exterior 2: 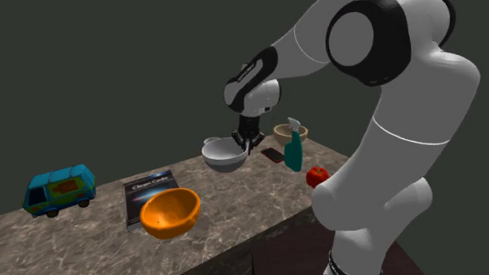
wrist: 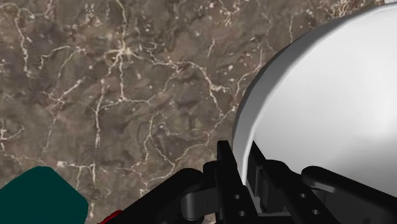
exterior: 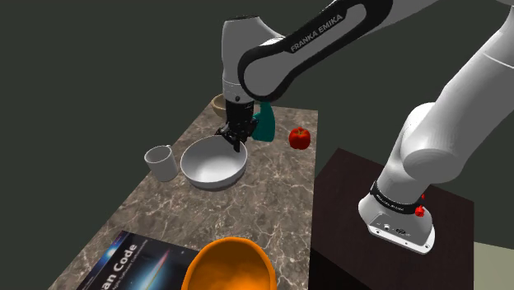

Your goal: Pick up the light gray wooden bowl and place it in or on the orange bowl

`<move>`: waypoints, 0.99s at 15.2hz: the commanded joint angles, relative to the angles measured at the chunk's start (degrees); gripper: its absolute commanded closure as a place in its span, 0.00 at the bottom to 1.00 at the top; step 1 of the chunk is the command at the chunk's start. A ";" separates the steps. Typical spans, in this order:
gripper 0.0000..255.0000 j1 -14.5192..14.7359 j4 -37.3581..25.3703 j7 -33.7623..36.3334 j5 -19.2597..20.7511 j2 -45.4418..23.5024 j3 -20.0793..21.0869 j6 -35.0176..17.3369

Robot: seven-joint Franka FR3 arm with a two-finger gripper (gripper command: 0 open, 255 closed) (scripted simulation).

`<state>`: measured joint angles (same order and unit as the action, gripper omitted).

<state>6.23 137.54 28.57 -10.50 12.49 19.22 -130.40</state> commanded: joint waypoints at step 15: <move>1.00 -0.15 -7.97 0.37 0.02 4.52 -1.14 12.38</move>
<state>6.05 129.94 28.82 -10.47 16.85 18.05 -118.52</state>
